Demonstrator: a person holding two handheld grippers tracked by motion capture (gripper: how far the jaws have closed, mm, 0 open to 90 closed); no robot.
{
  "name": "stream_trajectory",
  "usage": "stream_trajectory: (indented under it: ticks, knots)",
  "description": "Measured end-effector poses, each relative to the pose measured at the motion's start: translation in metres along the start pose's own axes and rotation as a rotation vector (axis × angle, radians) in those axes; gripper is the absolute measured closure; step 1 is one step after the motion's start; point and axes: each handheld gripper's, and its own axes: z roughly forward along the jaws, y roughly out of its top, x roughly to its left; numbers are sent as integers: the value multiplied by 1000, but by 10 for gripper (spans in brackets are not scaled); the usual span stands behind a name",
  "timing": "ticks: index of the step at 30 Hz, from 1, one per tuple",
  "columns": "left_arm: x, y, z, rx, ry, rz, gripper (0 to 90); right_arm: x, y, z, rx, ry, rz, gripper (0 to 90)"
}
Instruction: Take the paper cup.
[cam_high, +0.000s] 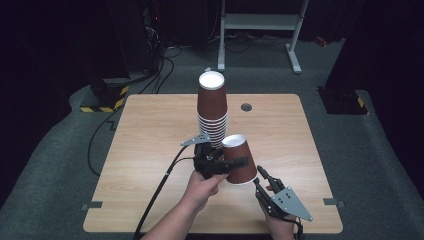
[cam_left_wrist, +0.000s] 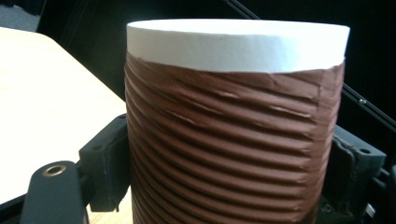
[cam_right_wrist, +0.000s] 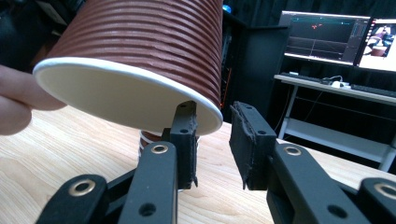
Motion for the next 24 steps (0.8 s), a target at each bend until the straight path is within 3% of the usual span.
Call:
stream_trajectory:
  ticks: [11, 24]
  knots:
    - [1, -3, 6, 18, -8, -25, 181, -1, -2, 1, -13, 19, -10, 740]
    - [2, -3, 5, 24, -19, -35, 179, -1, -2, -1, -32, 6, -13, 793]
